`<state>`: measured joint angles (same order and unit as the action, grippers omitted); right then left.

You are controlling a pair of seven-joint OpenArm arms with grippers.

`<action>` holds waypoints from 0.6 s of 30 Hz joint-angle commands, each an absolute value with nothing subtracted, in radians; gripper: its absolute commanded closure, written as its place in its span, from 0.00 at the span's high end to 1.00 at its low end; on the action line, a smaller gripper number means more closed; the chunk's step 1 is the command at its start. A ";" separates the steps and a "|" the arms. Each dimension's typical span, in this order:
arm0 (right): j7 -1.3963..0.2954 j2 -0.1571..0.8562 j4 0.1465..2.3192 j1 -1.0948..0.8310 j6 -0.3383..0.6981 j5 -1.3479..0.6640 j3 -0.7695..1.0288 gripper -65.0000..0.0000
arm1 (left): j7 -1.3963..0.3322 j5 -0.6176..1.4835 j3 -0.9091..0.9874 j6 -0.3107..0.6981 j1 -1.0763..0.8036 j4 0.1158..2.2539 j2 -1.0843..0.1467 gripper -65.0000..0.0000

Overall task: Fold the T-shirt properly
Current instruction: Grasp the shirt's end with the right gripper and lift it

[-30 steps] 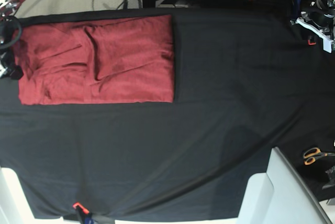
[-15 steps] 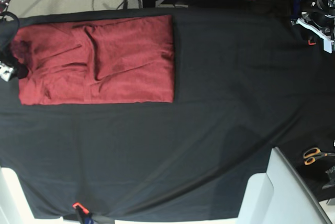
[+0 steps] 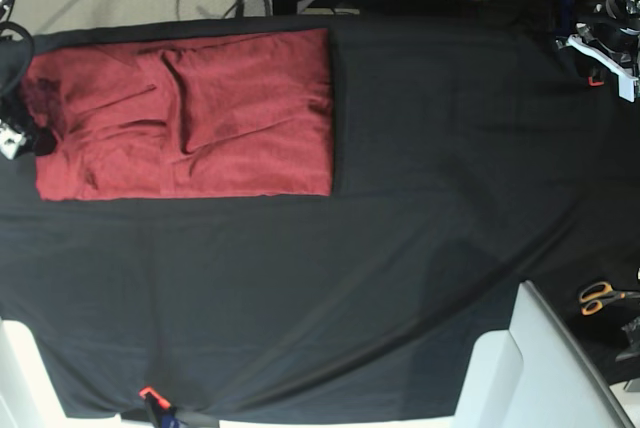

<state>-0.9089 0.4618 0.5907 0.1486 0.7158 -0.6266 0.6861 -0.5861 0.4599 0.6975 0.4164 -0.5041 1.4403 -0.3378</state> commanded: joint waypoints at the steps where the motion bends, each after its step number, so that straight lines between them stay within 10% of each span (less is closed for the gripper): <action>1: -0.986 0.452 0.579 0.139 0.698 -0.570 0.676 0.75 | -0.567 0.467 0.704 0.415 -0.509 1.454 -0.357 0.00; 18: -1.061 0.395 0.704 0.056 0.698 -0.576 0.498 0.75 | -0.568 0.467 0.704 0.415 -0.509 1.454 -0.355 0.00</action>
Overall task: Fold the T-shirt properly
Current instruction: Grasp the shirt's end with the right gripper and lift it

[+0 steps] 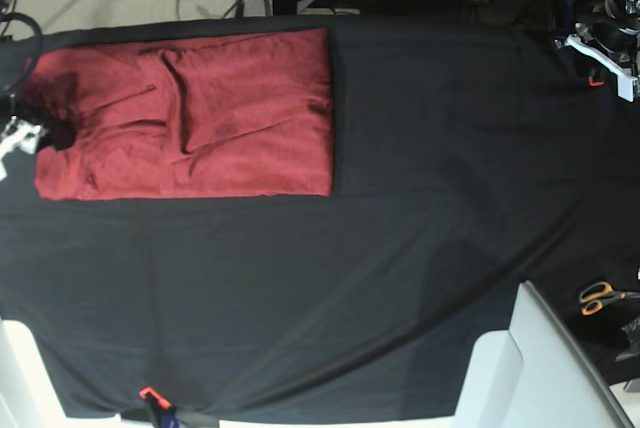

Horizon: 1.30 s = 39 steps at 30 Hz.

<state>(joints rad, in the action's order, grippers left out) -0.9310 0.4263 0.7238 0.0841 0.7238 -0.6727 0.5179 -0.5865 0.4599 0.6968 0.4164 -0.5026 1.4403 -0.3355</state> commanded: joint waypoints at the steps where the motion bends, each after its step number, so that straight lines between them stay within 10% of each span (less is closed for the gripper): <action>1: -1.078 0.383 0.737 0.044 0.698 -0.576 0.498 0.75 | -0.570 0.467 0.704 0.415 -0.509 1.454 -0.355 0.00; 30: -1.179 0.278 0.892 -0.007 0.698 -0.576 0.496 0.73 | -0.570 0.466 0.702 0.415 -0.503 1.454 -0.335 0.00; 39: -1.161 0.278 0.891 -0.007 0.698 -0.572 0.496 0.47 | -0.570 0.466 0.702 0.415 -0.499 1.454 -0.335 0.00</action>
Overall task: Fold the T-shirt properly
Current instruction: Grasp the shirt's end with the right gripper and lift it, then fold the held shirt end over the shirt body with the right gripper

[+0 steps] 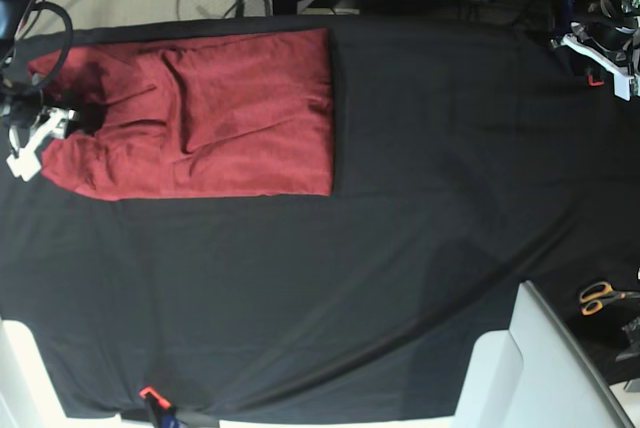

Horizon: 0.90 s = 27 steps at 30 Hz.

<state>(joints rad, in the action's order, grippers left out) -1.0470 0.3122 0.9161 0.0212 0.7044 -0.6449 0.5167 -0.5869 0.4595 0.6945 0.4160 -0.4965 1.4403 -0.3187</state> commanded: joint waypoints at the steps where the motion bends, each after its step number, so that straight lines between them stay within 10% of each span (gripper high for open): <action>1: -1.156 0.278 0.888 -0.007 0.698 -0.572 0.493 0.47 | -0.570 0.466 0.702 0.415 -0.499 1.454 -0.335 0.00; 17: -1.156 0.277 0.885 -0.015 0.698 -0.573 0.441 0.45 | -0.570 0.466 0.702 0.415 -0.499 1.454 -0.335 0.00; 27: -1.156 0.277 0.885 -0.015 0.698 -0.576 0.443 0.00 | -0.570 0.466 0.702 0.415 -0.499 1.454 -0.335 0.00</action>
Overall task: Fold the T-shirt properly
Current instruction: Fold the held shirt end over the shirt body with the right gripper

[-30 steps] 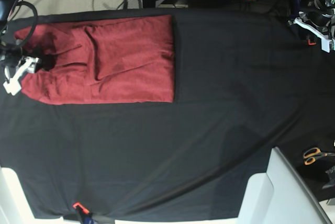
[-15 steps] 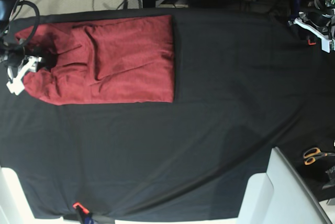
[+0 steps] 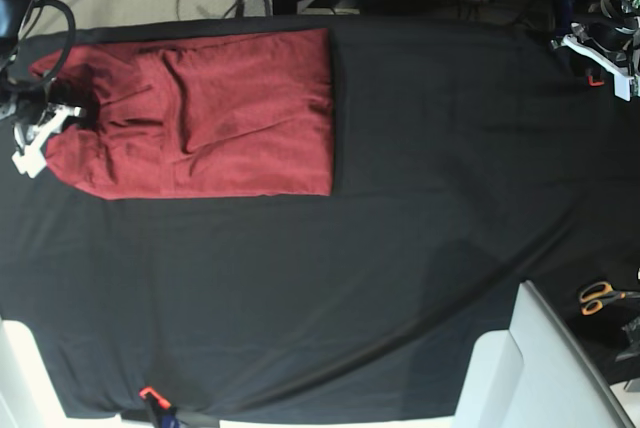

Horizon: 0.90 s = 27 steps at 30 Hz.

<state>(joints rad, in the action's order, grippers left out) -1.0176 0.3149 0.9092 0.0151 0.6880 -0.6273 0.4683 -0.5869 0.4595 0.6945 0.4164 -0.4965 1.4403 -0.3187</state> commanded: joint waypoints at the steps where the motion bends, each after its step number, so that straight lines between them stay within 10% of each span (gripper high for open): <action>1: -1.156 0.274 0.888 -0.013 0.698 -0.576 0.443 0.01 | -0.570 0.466 0.702 0.415 -0.499 1.454 -0.335 0.00; 27: -1.280 0.094 1.483 -0.101 0.698 -0.575 0.441 0.01 | -0.570 0.466 0.702 0.415 -0.499 1.454 -0.335 0.00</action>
<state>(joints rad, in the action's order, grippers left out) -1.2865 0.0834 1.4593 -0.1112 0.6926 -0.5552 0.4385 -0.5869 0.4564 0.6941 0.4164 -0.4961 1.4403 -0.3183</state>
